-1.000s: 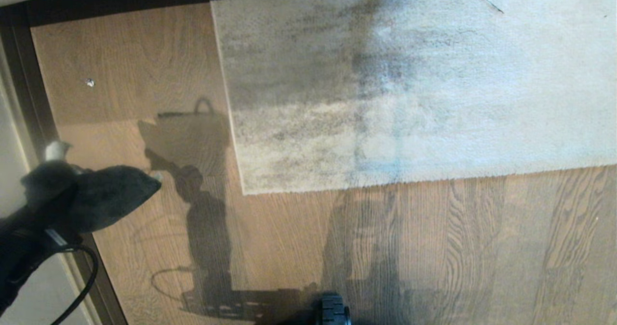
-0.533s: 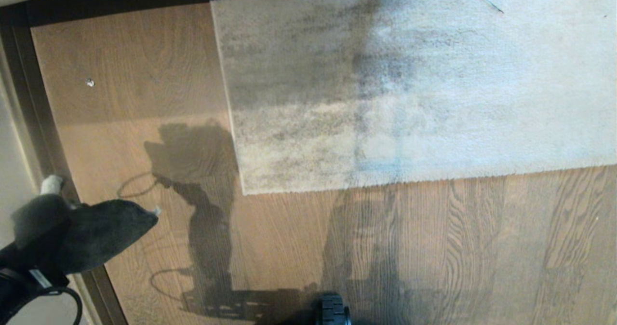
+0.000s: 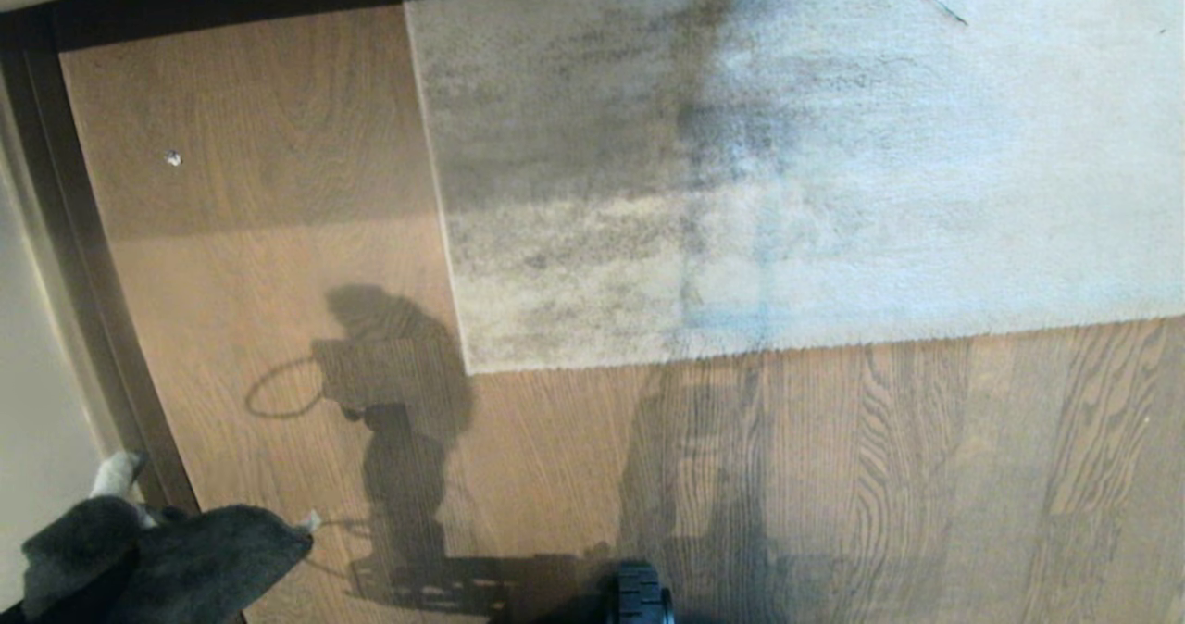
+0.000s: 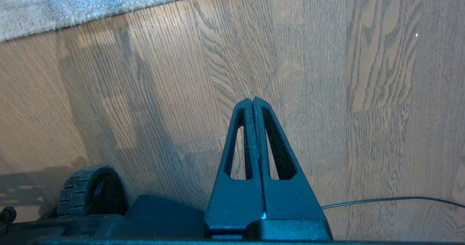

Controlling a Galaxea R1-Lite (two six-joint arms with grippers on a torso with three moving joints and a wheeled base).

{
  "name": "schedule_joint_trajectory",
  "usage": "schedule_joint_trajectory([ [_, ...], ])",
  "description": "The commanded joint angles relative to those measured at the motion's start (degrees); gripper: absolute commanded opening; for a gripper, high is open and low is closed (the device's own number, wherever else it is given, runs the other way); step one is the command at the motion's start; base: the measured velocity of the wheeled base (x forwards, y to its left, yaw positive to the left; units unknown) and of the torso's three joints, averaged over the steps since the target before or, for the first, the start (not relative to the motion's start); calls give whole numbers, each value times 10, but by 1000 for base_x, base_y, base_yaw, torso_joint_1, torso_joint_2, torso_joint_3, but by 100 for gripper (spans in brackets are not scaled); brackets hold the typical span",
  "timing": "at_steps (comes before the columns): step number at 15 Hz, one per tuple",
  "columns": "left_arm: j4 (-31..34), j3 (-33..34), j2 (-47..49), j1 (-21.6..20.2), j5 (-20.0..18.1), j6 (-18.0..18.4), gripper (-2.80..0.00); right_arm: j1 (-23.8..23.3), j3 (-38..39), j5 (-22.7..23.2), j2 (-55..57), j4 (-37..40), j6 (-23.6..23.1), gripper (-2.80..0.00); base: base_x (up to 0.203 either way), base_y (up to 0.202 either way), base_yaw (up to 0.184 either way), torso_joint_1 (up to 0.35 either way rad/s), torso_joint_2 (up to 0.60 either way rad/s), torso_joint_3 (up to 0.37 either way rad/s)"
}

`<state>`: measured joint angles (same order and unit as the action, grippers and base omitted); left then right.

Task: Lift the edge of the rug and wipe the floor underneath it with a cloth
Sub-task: Lift up the carpet

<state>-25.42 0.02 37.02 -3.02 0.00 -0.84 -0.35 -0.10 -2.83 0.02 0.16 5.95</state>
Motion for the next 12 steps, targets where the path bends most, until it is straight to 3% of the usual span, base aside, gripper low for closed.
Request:
schedule_joint_trajectory([
  [1, 66, 0, -87, 14, 0, 0, -280, 0, 0, -1, 0, 0, 0, -280, 0, 0, 0, 0, 0, 0],
  [9, 242, 0, -247, 18, 0, -1, -280, 0, 0, -1, 0, 0, 1, -280, 0, 0, 0, 0, 0, 0],
  [12, 252, 0, -273, 39, 0, -2, -280, 0, 0, -1, 0, 0, 0, -280, 0, 0, 0, 0, 0, 0],
])
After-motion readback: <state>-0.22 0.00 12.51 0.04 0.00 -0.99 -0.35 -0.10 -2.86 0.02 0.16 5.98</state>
